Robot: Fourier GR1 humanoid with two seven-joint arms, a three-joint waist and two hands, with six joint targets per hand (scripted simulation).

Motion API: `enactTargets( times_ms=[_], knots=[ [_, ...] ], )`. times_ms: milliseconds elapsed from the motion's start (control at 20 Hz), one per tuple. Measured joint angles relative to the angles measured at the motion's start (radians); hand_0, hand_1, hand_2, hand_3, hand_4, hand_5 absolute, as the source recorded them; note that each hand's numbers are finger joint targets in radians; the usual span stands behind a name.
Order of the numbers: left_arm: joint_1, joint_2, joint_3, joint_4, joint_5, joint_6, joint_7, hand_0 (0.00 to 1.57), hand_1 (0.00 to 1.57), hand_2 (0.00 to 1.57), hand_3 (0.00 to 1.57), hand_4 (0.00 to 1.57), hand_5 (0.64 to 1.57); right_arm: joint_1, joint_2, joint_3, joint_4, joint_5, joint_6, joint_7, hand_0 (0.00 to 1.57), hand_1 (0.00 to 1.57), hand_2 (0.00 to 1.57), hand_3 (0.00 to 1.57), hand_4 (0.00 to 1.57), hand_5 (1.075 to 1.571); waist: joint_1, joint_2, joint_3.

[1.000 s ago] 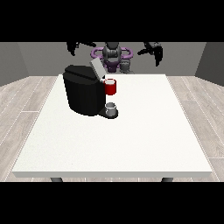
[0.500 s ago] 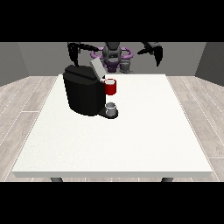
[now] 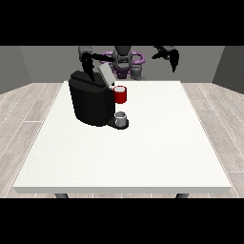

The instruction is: Insert the coffee pod into the coffee machine and close the lid

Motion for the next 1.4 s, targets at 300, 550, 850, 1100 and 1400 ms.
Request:
enactTargets(
  times_ms=[300,550,850,1100,1400],
  knots=[
    [0.034,0.034,0.016,-0.051,0.016,0.016,0.008,0.00,0.00,0.00,0.00,0.31,1.571,-0.043,0.018,0.039,0.010,0.013,0.014,-0.008,0.00,0.00,0.00,0.00,0.00,1.571,-0.034,0.028,-0.0002],
    [0.060,0.055,0.017,-0.086,0.015,0.033,0.012,0.00,0.00,0.00,0.00,0.35,1.571,-0.073,0.015,0.047,0.030,0.020,0.019,-0.032,0.00,0.00,0.00,0.00,0.16,1.571,-0.044,0.052,-0.0008],
    [0.057,0.070,0.023,-0.081,0.026,0.034,0.012,0.00,0.00,0.00,0.00,0.36,1.571,-0.139,0.016,0.076,0.040,0.050,0.014,-0.025,0.00,0.00,0.00,0.00,0.12,1.571,-0.045,0.083,0.0005],
    [0.049,0.067,0.005,-0.089,0.022,0.034,0.016,0.00,0.00,0.00,0.00,0.33,1.571,-0.191,0.000,0.083,0.050,0.079,-0.007,0.018,0.00,0.00,0.00,0.00,0.00,1.571,-0.025,0.100,0.0049],
    [0.041,0.056,-0.017,-0.083,0.001,0.047,0.001,0.00,0.00,0.00,0.00,0.33,1.571,-0.211,-0.003,0.102,0.029,0.122,-0.046,0.074,0.00,0.00,0.00,0.00,0.00,1.571,-0.016,0.115,0.0098]
  ],
)
